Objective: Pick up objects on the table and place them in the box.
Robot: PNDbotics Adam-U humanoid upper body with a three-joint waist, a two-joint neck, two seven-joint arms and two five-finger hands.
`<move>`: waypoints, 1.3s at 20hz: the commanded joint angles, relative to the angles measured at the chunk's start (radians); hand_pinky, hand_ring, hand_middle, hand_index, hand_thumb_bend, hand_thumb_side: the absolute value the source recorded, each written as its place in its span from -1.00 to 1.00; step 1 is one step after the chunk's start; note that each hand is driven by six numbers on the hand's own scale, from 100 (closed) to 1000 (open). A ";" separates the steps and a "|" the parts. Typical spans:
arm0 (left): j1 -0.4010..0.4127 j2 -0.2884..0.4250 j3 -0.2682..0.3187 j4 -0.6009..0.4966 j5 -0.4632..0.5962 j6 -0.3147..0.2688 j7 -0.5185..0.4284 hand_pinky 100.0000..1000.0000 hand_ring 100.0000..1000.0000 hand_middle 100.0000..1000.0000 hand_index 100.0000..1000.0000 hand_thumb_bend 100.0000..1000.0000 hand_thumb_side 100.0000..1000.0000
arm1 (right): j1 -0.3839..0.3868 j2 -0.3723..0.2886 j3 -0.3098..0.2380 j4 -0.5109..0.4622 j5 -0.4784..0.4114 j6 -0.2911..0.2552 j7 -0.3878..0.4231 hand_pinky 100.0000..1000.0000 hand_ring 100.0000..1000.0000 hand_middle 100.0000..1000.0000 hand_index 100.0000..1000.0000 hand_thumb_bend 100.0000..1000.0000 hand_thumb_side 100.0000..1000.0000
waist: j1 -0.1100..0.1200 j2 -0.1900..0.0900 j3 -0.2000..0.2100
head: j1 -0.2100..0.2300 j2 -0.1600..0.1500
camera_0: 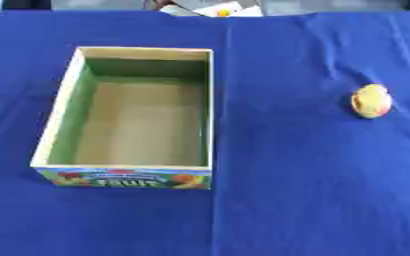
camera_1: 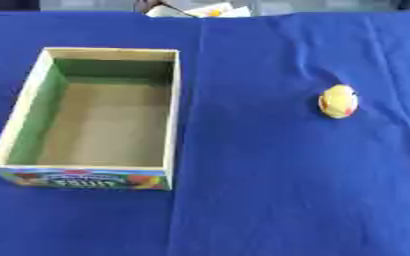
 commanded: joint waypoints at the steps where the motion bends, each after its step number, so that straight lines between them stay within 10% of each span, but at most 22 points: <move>1: -0.005 0.010 0.011 -0.017 0.002 0.000 0.002 0.29 0.78 0.85 0.91 -1.00 1.00 | -0.006 -0.025 -0.012 -0.019 0.002 -0.001 0.003 0.54 0.21 0.32 0.64 -1.00 0.51 | -0.001 -0.026 0.001 | -0.001 0.002; 8: -0.003 0.015 0.011 -0.017 0.004 0.001 0.002 0.29 0.77 0.84 0.91 -1.00 1.00 | 0.018 -0.130 -0.014 -0.019 0.149 0.062 0.130 0.56 0.29 0.40 0.66 -1.00 0.38 | -0.007 -0.034 -0.001 | -0.015 -0.002; 15: -0.002 0.020 0.007 -0.017 0.010 0.005 -0.003 0.29 0.77 0.84 0.91 -1.00 1.00 | 0.004 -0.311 0.027 -0.019 0.344 0.130 0.430 0.60 0.40 0.47 0.72 -1.00 0.54 | -0.015 -0.048 -0.004 | -0.041 0.007; 26: -0.002 0.028 0.002 -0.017 0.012 0.006 -0.010 0.28 0.78 0.84 0.91 -1.00 1.00 | -0.057 -0.510 0.133 -0.017 0.296 0.114 0.880 0.66 0.57 0.60 1.00 -1.00 0.78 | -0.021 -0.050 0.001 | -0.043 0.038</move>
